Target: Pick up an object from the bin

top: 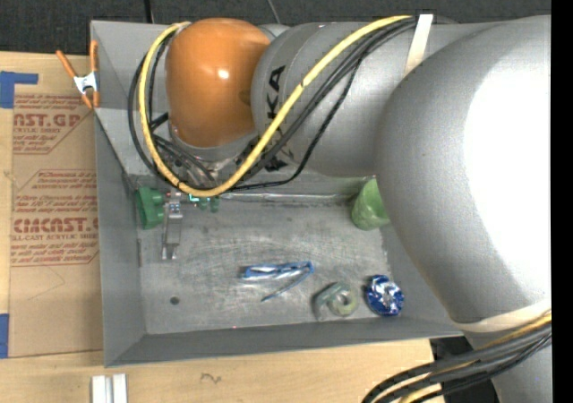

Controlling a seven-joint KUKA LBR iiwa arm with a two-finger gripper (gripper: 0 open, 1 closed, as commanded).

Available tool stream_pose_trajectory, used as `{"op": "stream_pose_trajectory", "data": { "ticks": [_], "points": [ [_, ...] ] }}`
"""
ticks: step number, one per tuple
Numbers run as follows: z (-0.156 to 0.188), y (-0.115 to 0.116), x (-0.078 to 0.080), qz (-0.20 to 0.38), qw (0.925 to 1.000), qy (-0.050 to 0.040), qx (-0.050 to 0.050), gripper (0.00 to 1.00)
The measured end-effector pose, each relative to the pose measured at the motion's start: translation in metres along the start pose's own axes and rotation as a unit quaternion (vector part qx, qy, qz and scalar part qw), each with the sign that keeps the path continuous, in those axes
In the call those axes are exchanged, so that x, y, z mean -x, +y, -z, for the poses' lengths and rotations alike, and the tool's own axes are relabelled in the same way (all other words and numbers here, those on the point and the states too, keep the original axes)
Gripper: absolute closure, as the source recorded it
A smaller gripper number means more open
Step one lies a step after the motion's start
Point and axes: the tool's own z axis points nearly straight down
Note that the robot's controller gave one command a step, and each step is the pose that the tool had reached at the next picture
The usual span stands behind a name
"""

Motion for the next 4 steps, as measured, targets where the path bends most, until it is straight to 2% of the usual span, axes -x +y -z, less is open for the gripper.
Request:
{"op": "stream_pose_trajectory", "data": {
  "ticks": [1, 2, 3, 4],
  "points": [
    [-0.016, -0.087, 0.007, -0.105, 0.9944, -0.0031, -0.001, 0.0],
    [-0.085, -0.148, -0.046, -0.131, 0.9914, 0.0025, -0.002, 0.0],
    [-0.102, -0.215, -0.054, -0.198, 0.9802, -0.0061, 0.002, 0.0],
    [-0.101, -0.214, -0.053, -0.196, 0.9805, -0.0063, 0.002, 1.0]
  ]
}}
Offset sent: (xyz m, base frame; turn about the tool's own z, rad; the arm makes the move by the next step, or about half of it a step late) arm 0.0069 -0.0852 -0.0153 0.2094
